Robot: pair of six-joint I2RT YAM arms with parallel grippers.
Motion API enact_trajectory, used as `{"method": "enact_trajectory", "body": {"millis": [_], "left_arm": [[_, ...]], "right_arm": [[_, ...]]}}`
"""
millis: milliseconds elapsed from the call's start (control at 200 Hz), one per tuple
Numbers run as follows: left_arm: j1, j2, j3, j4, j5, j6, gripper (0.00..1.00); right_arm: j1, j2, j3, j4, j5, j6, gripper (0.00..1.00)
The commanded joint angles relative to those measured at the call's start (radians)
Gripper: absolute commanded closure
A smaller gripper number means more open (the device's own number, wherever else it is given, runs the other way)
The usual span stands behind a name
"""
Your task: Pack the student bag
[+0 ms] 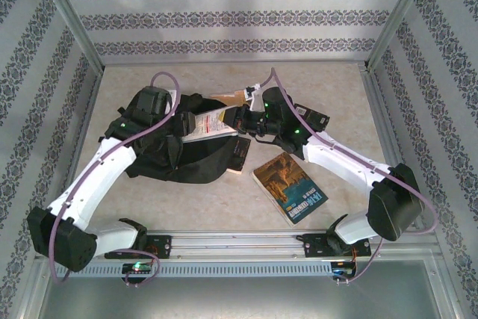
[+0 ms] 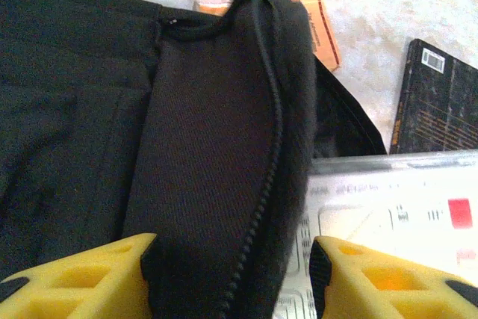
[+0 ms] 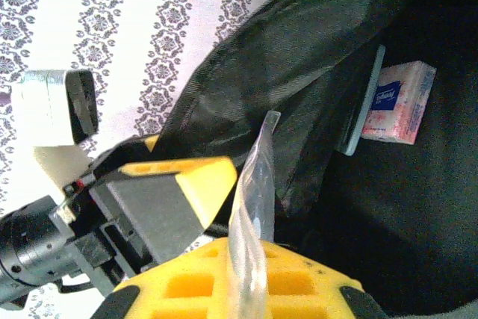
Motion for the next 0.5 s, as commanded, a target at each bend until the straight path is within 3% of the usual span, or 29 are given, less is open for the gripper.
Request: {"method": "enact_trajectory", "body": {"millis": [0,140,330,420,495], "left_arm": [[0.026,0.026,0.057,0.037,0.011,0.033,0.44],[0.057,0.065,0.082,0.054,0.028,0.037,0.45],[0.064,0.151,0.109,0.058,0.124,0.041,0.53],[0.067,0.164,0.111,0.069,0.145,0.047,0.71],[0.070,0.170,0.117,0.070,0.165,0.053,0.91]], "right_arm": [[0.016,-0.009,0.036,0.041,-0.014,-0.019,0.93],[0.019,-0.007,0.031,0.041,-0.015,-0.022,0.93],[0.020,-0.003,0.025,0.044,-0.016,-0.024,0.93],[0.019,-0.003,0.025,0.039,-0.014,-0.029,0.93],[0.019,-0.006,0.022,0.035,-0.010,-0.035,0.93]]}}
